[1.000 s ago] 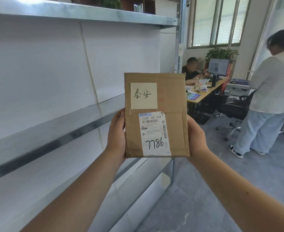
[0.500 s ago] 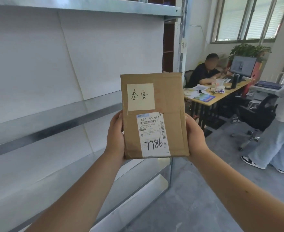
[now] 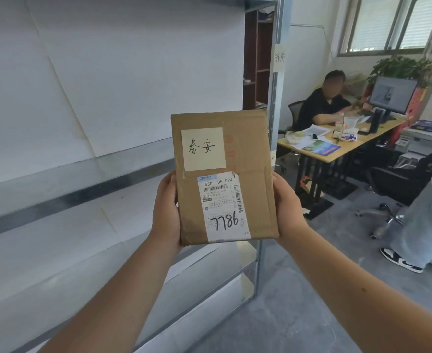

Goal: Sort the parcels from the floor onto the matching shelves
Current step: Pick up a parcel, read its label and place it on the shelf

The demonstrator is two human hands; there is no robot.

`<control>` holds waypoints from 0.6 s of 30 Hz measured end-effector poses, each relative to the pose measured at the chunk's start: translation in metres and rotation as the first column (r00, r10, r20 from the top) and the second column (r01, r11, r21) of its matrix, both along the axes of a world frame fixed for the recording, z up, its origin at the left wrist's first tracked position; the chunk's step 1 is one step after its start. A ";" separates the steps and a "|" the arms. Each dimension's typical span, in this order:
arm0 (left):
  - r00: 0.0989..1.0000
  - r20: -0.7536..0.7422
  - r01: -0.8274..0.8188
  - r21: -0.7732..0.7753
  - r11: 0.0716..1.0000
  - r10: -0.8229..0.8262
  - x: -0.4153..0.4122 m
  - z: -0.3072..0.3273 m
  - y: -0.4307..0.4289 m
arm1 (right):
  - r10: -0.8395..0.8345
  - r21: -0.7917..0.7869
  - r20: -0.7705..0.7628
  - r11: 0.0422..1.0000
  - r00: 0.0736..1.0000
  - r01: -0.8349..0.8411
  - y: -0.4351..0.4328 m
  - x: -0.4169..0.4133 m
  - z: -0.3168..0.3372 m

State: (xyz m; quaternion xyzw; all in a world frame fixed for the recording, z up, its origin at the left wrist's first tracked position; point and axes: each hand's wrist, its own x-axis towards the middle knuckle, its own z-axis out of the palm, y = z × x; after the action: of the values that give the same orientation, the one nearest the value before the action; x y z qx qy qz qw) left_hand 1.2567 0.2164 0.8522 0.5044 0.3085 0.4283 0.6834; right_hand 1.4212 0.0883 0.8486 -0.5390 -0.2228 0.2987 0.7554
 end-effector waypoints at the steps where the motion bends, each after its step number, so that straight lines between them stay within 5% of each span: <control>1: 1.000 0.000 -0.003 -0.003 1.000 0.003 0.005 -0.001 0.004 | 0.006 0.005 -0.015 1.000 1.000 -0.006 0.004 0.007 -0.001; 18: 0.977 0.049 -0.205 -0.066 0.977 0.208 0.078 -0.004 -0.035 | 0.217 0.003 -0.068 0.976 0.974 -0.218 0.007 0.104 -0.007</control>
State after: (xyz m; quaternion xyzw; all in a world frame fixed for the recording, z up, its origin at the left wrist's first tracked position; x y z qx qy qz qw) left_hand 1.3344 0.1814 0.8478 0.4365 0.3528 0.5013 0.6586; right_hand 1.5250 0.0954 0.8417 -0.5027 -0.2538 0.3983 0.7240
